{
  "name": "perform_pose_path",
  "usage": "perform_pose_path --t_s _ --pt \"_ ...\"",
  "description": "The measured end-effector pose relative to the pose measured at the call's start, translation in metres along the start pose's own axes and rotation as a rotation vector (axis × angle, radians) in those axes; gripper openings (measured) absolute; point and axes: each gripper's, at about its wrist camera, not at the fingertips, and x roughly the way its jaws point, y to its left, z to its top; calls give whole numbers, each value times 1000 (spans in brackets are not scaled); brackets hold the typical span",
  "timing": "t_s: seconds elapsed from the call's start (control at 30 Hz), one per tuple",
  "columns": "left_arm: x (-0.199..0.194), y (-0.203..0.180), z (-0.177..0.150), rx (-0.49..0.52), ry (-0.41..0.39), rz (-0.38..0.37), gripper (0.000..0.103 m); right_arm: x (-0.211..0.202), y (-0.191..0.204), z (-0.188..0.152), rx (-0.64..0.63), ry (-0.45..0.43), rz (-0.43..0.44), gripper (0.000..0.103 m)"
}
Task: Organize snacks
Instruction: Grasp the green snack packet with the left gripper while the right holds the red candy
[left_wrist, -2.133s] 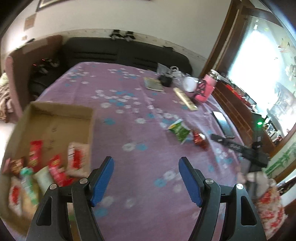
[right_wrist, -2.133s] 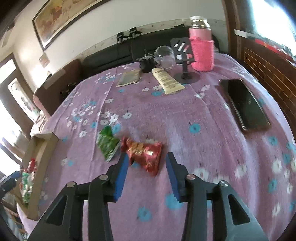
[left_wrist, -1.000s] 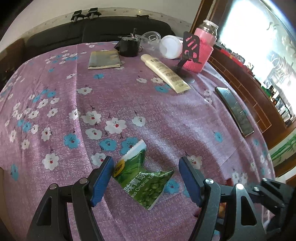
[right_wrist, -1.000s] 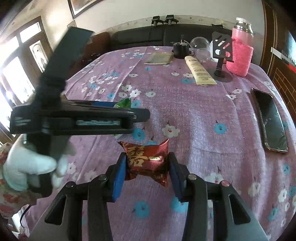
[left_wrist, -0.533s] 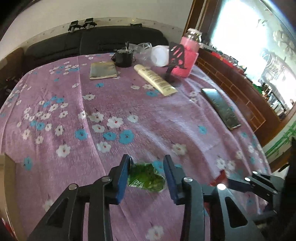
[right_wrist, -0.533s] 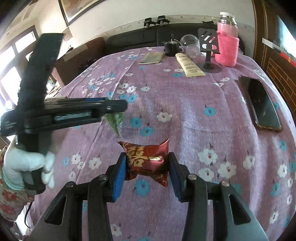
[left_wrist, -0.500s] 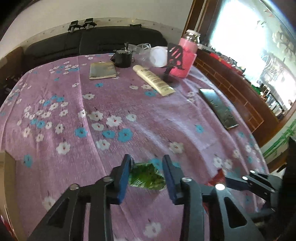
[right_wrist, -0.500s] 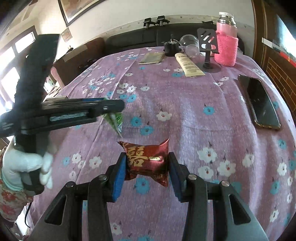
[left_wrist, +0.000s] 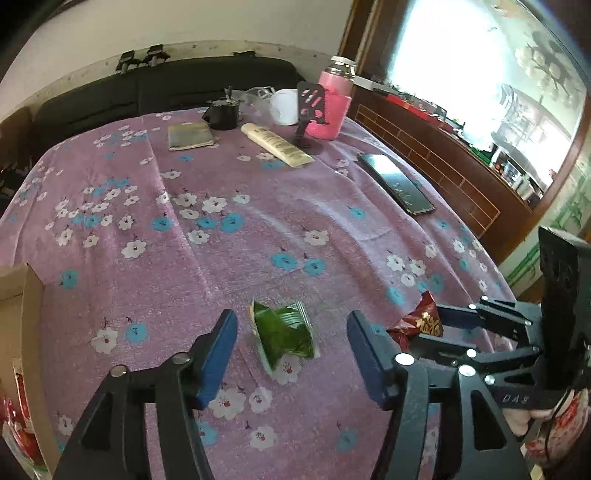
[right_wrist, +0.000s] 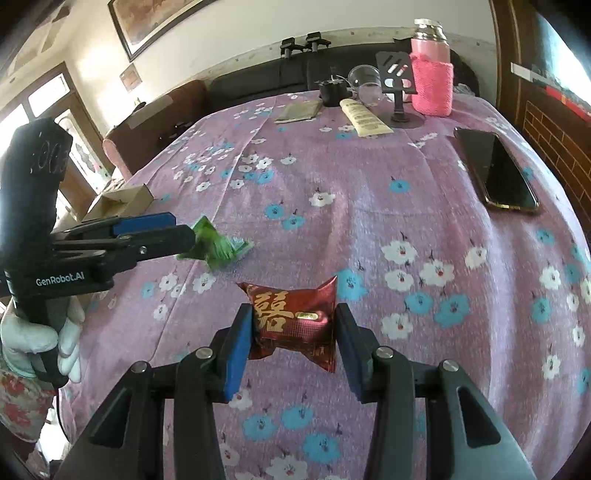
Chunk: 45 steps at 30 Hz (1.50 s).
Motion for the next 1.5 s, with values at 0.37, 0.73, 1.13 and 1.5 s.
perform_pose_path --t_s 0.37,0.73,1.13,1.5 --pt "27 4 -5 18 39 34 84 1 4 -12 -10 3 6 48" --pt "58 -17 -8 93 90 0 81 -1 7 -23 -32 26 -11 54" --pt "24 -25 -24 102 22 27 66 11 12 -17 -39 23 -13 54" --pt "66 -18 -8 98 62 23 93 16 15 -13 -75 30 -71 55"
